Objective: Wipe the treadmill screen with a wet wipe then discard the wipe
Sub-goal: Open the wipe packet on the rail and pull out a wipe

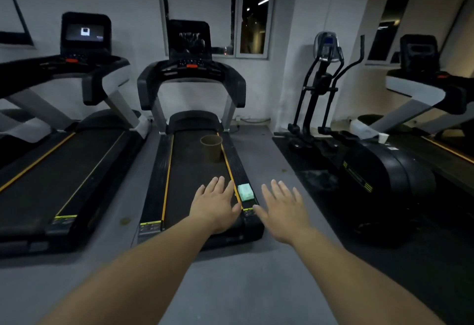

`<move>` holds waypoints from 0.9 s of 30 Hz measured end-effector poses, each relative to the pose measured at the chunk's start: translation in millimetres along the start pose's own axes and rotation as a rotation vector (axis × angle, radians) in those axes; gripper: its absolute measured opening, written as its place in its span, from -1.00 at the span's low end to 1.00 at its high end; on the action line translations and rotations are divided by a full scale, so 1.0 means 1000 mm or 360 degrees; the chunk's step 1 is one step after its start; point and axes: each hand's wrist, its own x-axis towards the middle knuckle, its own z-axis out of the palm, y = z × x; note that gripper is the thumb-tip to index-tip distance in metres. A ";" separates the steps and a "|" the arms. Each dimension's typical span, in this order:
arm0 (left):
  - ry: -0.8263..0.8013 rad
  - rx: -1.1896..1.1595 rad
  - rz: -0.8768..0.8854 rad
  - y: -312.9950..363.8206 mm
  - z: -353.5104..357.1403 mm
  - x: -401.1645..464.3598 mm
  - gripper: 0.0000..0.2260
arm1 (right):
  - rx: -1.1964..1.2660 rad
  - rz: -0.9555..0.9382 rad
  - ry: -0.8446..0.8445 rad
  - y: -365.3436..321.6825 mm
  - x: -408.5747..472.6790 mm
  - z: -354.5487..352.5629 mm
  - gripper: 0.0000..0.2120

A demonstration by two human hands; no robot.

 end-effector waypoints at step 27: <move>-0.0500 -0.0097 -0.0172 -0.111 0.236 0.518 -0.28 | 0.0178 -0.0064 -0.0544 0.141 0.508 0.285 -0.34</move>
